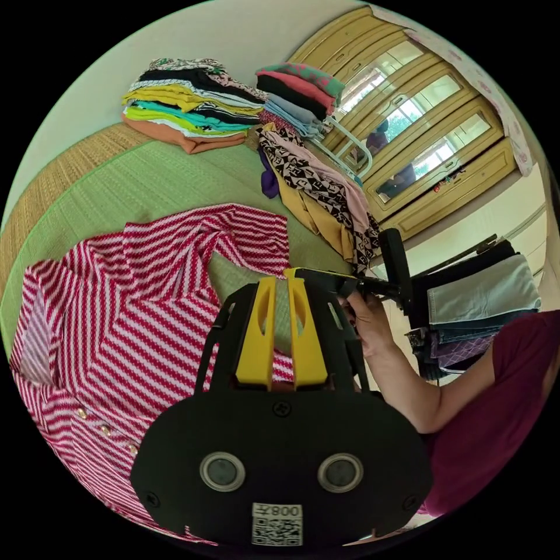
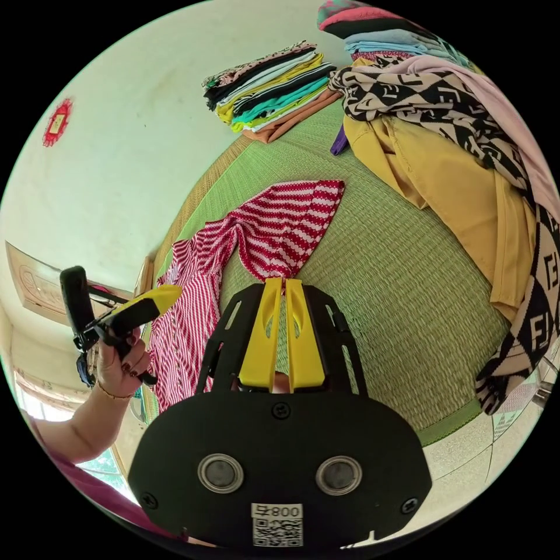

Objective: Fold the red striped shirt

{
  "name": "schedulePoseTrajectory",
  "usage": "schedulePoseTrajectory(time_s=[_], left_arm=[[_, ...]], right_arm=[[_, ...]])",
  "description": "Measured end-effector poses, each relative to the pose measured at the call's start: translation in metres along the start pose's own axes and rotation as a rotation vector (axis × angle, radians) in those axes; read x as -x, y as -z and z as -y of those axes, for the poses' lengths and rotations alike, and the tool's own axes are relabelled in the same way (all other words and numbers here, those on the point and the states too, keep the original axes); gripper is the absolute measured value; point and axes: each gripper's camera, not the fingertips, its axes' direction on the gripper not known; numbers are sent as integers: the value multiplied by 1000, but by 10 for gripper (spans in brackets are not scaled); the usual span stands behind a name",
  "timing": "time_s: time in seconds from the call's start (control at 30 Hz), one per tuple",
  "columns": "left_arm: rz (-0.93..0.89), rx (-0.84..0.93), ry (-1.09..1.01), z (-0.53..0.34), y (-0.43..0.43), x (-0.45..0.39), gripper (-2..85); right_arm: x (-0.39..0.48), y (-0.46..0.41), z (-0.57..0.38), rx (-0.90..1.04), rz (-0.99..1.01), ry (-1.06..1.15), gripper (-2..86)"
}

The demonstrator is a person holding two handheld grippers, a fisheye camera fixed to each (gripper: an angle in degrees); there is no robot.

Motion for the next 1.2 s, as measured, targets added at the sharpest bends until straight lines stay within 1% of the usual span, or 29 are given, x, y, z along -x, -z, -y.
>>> schedulePoseTrajectory(time_s=[0.13, 0.3, 0.37, 0.47, 0.6, 0.73, 0.8, 0.93, 1.07, 1.2], left_arm=[[25, 87, -126, 67, -65, -11, 70], [185, 173, -223, 113, -129, -20, 77], [241, 253, -247, 122, -157, -18, 71], [306, 219, -264, 123, -163, -16, 38], [251, 185, -218, 128, -157, -1, 20], [119, 30, -148, 138, -112, 18, 13], [48, -42, -122, 145, -82, 28, 12], [-58, -186, -66, 151, 0, 57, 11], [-125, -306, 13, 133, 81, 94, 10], [-153, -401, 89, 100, 141, 125, 10]], right_arm=[[-2, 3, -3, -20, 6, 8, 8], [-9, 7, -3, -22, 39, 9, 4], [-12, 7, -2, -19, 52, 14, 4], [-17, 9, -1, -17, 77, 15, 3], [-25, 13, -3, -20, 109, 13, 3], [-29, 30, -7, -84, 105, 18, 3], [-28, 54, -10, -173, 170, 41, 3], [-13, 82, -17, -275, 223, 116, 4], [2, 103, -27, -342, 384, 198, 4], [30, 102, -39, -312, 541, 306, 4]])
